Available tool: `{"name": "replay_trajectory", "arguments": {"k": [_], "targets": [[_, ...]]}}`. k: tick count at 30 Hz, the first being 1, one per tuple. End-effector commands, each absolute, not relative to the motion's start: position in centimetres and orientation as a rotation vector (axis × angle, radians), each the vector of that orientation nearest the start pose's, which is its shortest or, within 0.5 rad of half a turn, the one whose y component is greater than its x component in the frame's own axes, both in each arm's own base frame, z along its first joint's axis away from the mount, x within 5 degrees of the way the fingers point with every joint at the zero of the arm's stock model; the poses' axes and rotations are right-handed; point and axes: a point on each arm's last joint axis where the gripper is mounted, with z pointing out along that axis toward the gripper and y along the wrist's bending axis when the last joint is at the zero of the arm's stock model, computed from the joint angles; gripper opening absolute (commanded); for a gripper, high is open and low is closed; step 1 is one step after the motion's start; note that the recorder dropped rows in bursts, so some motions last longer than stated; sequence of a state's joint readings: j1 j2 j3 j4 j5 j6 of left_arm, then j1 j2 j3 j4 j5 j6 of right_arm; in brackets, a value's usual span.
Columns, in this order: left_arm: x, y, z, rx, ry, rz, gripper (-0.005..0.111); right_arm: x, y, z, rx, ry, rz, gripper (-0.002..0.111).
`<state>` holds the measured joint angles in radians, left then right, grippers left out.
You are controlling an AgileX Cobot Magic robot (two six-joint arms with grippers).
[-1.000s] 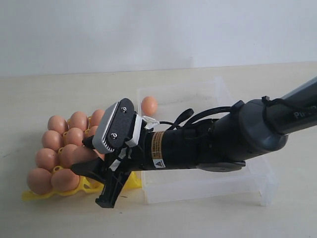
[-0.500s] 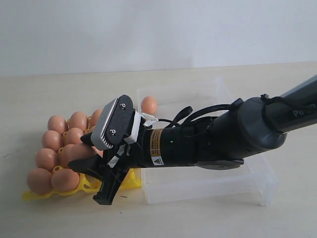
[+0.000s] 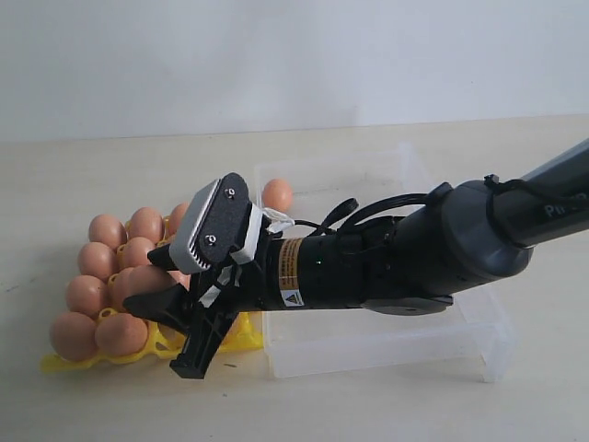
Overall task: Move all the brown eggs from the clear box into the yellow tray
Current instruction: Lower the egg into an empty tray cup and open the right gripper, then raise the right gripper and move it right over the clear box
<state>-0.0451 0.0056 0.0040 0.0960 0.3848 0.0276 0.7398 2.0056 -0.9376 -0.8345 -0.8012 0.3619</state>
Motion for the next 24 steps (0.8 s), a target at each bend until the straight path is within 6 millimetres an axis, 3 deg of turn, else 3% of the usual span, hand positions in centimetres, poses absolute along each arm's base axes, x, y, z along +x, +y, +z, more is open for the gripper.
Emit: {"name": "replay_trajectory", "arguments": {"k": [1,12,17,21,24], "targets": [[5.3,0.1,17.9,0.125,1.857,0.075,0.000,25.2,29.6,14.3,-1.264,1.486,0.853,0.057],[5.3,0.1,17.9,0.125,1.857,0.075,0.000,25.4,29.5,14.7,-1.202,1.516,0.872,0.061],[5.3,0.1,17.9,0.125,1.857,0.075,0.000,25.8,29.1,17.4,-1.088,1.531,0.862,0.061],[5.3,0.1,17.9,0.125,1.857,0.075,0.000,27.0,27.4,20.0,-0.943,1.624,0.757,0.058],[5.3,0.1,17.9,0.125,1.857,0.075,0.000,28.1,25.5,21.5,-0.843,1.704,0.669,0.044]]}}
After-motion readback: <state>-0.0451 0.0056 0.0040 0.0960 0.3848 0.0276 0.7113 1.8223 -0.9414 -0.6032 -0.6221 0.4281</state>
